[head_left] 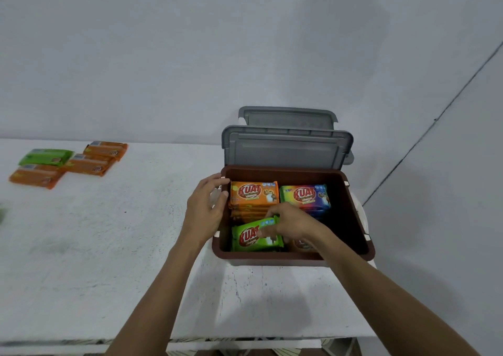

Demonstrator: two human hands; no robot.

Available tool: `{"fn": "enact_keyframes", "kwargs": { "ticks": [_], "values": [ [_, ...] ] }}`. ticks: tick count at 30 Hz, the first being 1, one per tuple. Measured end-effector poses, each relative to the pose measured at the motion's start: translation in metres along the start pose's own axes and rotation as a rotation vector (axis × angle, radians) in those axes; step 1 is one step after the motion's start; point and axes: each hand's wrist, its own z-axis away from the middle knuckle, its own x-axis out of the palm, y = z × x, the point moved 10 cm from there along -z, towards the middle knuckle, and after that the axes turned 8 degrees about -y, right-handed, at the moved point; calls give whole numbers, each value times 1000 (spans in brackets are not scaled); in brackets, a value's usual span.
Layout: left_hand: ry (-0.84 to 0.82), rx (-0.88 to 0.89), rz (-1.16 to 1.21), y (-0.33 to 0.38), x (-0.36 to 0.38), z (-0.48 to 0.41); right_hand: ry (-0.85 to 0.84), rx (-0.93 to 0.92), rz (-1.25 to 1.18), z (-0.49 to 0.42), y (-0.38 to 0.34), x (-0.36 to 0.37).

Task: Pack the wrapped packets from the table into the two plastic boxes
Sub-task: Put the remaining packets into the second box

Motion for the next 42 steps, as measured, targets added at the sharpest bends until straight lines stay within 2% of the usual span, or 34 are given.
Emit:
{"fn": "enact_keyframes", "kwargs": {
  "ticks": [5,12,20,24,31,34,37,39,42],
  "values": [
    [-11,9,12,1,0,1,123,18,304,-5,-2,-2],
    [-9,10,5,-1,2,0,-3,20,572,-11,-8,15],
    [-51,47,43,-3,2,-1,-54,59,588,-7,-12,19],
    [-111,5,58,-21,-11,4,43,-6,516,3,-42,5],
    [-269,-97,-49,-86,-84,12,253,-96,537,-4,-142,-16],
    [-312,-162,-170,-123,-131,12,307,-16,687,-28,-176,-7],
    [-315,-234,-272,-162,-184,11,442,18,793,-49,-220,2],
    [-296,-283,-336,-189,-221,8,448,-22,765,-70,-252,18],
    [-250,-333,-429,-224,-274,3,368,-67,721,-113,-293,53]
  ]
}}
